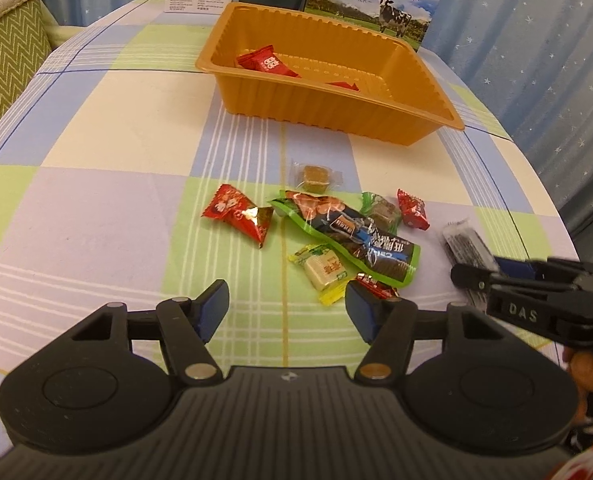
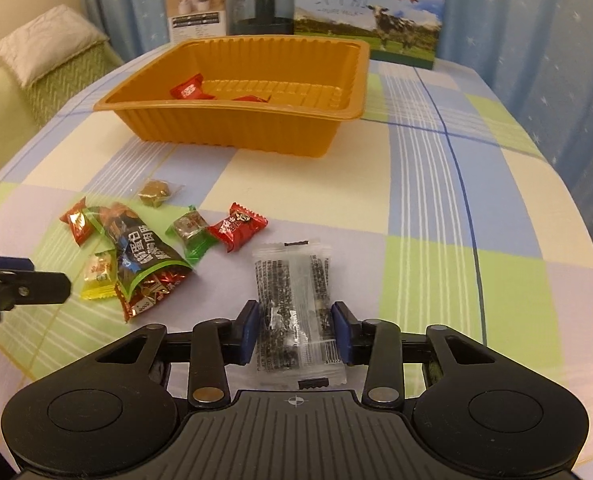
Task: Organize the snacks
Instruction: 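Grasp the clear packet with dark contents with the right gripper, then grasp the small yellow-wrapped candy with the left gripper while the right holds the packet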
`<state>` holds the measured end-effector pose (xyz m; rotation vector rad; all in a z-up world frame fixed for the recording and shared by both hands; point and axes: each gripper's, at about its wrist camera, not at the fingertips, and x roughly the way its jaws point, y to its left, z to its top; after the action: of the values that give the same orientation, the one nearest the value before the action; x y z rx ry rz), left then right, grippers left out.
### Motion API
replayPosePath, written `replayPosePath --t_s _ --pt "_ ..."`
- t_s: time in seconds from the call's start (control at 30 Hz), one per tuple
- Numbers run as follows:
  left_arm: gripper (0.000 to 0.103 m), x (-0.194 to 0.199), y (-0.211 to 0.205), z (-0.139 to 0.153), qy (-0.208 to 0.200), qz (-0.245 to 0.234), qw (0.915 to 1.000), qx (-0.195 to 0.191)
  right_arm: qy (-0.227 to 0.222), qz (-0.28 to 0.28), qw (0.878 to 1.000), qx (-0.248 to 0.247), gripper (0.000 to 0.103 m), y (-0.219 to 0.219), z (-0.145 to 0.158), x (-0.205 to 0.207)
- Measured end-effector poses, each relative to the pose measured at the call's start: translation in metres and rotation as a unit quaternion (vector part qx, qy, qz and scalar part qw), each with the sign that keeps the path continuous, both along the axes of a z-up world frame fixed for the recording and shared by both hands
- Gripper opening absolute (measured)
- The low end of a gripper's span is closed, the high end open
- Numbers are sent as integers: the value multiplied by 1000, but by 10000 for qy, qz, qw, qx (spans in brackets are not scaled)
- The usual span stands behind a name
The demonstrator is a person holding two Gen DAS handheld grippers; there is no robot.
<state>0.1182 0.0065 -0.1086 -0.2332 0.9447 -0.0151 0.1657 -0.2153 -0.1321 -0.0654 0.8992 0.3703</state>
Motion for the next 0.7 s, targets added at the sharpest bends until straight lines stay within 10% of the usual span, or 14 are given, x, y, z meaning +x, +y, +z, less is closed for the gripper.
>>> replayPosePath --t_s 0.37,0.7 --pt "40 18 -12 -13 -133 -20 9998 -130 111 -348 9989 280 39 -6 5 -26" --pt "25 22 -30 -16 -225 -268 9979 543 102 -342 9991 229 39 -3 5 -32"
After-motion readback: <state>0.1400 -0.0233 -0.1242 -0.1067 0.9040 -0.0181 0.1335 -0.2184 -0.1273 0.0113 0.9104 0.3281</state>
